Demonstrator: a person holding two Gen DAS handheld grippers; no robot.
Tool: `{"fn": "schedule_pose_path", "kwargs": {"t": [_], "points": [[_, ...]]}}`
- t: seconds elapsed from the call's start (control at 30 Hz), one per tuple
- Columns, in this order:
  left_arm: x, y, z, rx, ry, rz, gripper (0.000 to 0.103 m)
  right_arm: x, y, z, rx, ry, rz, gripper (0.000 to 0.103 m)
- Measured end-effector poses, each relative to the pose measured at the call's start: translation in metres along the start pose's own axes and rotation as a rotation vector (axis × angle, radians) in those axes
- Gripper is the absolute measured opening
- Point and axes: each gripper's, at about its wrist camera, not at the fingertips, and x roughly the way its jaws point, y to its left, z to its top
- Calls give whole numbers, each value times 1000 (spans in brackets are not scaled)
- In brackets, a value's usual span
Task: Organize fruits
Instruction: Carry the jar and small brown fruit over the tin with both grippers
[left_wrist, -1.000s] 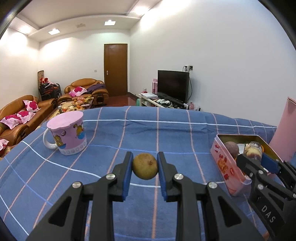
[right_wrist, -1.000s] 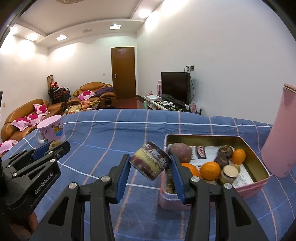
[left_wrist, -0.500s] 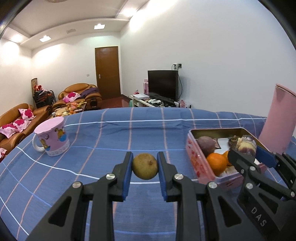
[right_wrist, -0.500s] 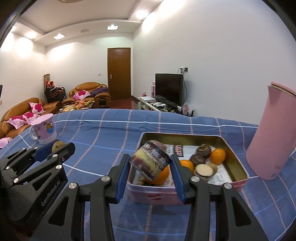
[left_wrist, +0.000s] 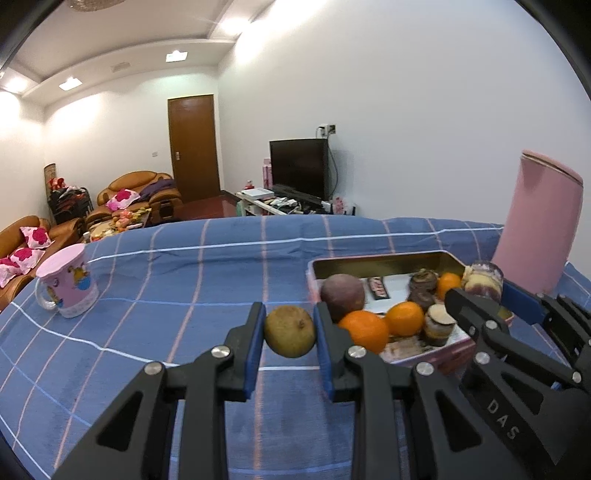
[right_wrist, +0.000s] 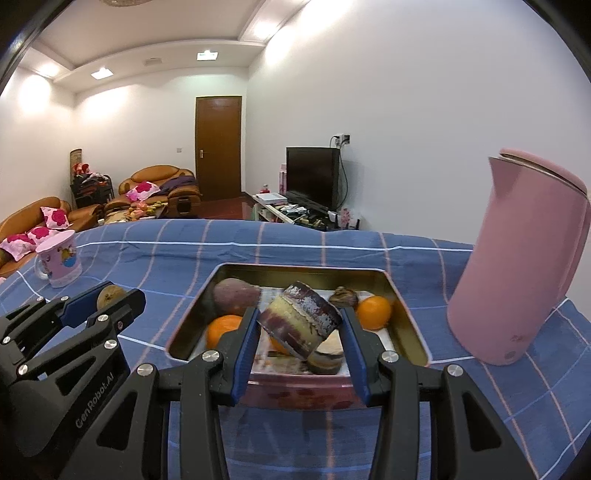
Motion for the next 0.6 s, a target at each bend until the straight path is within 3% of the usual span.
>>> {"fn": "schedule_pose_path", "kwargs": {"t": [0.6], "points": [[5, -48, 5, 43, 6, -68, 28, 4, -43, 2, 16, -5, -58, 46]]}}
